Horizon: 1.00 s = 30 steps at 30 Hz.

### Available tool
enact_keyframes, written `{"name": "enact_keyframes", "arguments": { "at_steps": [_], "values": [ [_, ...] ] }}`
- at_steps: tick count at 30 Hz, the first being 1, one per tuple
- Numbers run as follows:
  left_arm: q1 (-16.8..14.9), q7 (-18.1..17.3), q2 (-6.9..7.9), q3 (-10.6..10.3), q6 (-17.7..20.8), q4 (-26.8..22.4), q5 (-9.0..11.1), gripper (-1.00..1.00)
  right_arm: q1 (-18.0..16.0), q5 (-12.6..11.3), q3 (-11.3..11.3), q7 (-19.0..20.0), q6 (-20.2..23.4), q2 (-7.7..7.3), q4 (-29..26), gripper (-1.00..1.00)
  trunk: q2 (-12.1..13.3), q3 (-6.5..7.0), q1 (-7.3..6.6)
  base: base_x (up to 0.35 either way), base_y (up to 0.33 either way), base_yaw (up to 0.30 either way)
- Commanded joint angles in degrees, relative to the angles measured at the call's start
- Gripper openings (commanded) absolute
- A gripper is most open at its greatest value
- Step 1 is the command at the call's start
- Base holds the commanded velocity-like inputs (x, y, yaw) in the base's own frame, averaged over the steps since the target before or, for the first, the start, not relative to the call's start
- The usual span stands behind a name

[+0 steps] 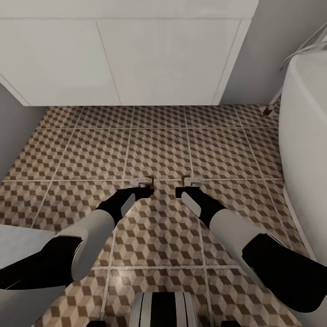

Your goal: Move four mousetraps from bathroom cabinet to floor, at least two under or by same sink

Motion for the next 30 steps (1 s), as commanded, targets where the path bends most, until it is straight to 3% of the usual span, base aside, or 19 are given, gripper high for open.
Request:
{"name": "enact_keyframes", "arguments": {
  "at_steps": [1, 4, 10, 22, 30],
  "values": [
    [0.0, 0.1, 0.0, 0.0, 0.4, -0.1, 0.3, -1.0, -0.1, -0.5, 0.5, -0.4, 0.2, -0.04, -0.1, -1.0, 0.0, -0.26, 0.01, 0.0, 0.0, 0.0],
    [0.0, 0.1, 0.0, 0.0, 0.4, -0.1, 0.3, -1.0, -0.1, -0.5, 0.5, -0.4, 0.1, -0.04, -0.1, -1.0, -0.1, -0.93, 0.09, 0.0, 0.0, 0.0],
    [0.0, 0.1, 0.0, 0.0, 0.4, -0.8, 0.3, -1.0, -0.1, -0.5, 0.5, -0.4, 0.1, -0.04, -0.1, -1.0, -0.1, -0.93, 0.09, 0.0, 0.0, 0.0],
    [0.0, 0.1, 0.0, 0.0, 0.5, -1.3, 0.3, -1.0, -0.1, -0.5, 0.6, -0.4, 0.1, -0.04, -0.1, -1.0, -0.2, -3.58, 0.4, 0.0, 0.0, 0.0],
    [0.0, 0.1, 0.0, 0.0, 0.5, -1.4, 0.3, -1.0, -0.1, -0.5, 0.6, -0.4, 0.1, -0.04, -0.1, -1.0, -0.2, -3.58, 0.4, 0.0, 0.0, 0.0]
  ]
}}
